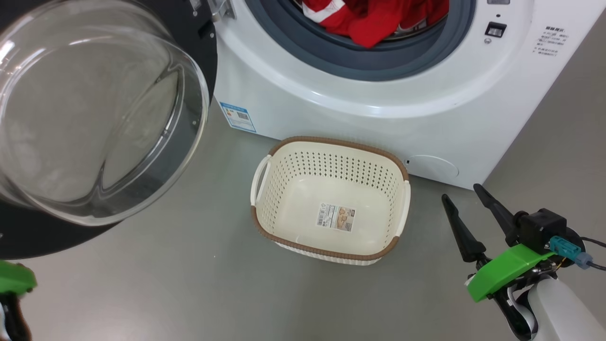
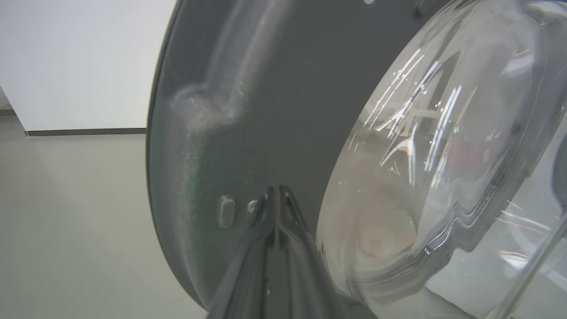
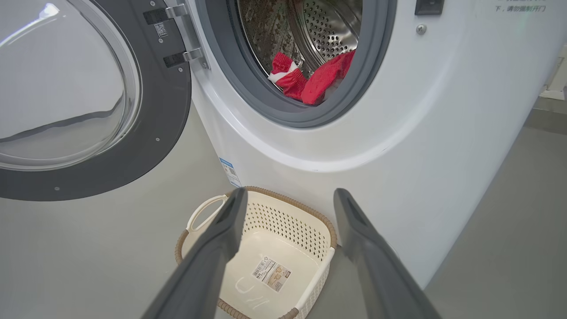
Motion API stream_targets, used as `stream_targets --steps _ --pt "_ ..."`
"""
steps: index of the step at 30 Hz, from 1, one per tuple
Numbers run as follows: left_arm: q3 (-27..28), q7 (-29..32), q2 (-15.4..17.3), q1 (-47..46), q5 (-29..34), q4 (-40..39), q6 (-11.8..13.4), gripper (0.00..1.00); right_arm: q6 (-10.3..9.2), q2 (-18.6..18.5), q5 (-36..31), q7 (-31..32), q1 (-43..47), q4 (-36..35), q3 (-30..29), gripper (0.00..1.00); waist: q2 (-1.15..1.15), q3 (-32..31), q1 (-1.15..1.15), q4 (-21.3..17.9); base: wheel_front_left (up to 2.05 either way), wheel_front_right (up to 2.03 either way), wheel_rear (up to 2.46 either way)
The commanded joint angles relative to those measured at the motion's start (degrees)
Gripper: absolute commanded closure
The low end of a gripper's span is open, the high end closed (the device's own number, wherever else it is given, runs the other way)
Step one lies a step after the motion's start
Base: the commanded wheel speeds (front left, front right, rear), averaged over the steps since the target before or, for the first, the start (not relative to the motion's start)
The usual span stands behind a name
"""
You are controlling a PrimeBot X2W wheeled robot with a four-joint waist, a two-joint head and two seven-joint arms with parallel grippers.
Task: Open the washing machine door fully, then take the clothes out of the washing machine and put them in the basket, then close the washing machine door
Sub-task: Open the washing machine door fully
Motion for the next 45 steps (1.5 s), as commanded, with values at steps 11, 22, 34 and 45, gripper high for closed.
stream_targets --steps 11,22,34,45 --pt "-6.2 -0.3 -0.7 8.2 -3.6 -6.9 -0.7 0.00 0.09 0.8 0.1 -0.7 2.6 -1.4 0.3 0.00 0.00 -3.6 0.00 0.1 0.00 0.00 0.00" --pt "-14.6 -0.3 -1.3 15.4 -8.6 -13.6 -0.7 0.00 0.09 1.4 0.2 -0.7 3.4 -1.9 -0.6 0.00 0.00 -4.5 0.00 -2.6 0.00 0.00 0.00" --pt "-22.2 -0.3 -0.8 18.3 -10.7 -17.6 -0.7 0.00 0.09 2.1 -0.1 -0.7 4.2 -2.8 -2.8 0.00 0.00 -4.3 0.00 -9.4 0.00 0.00 0.00" --pt "-26.8 -0.3 0.7 19.0 -11.6 -19.3 -0.7 0.00 0.09 2.7 -0.3 -0.7 4.4 -3.2 -4.8 0.00 0.00 -4.2 0.00 -16.0 0.00 0.00 0.00"
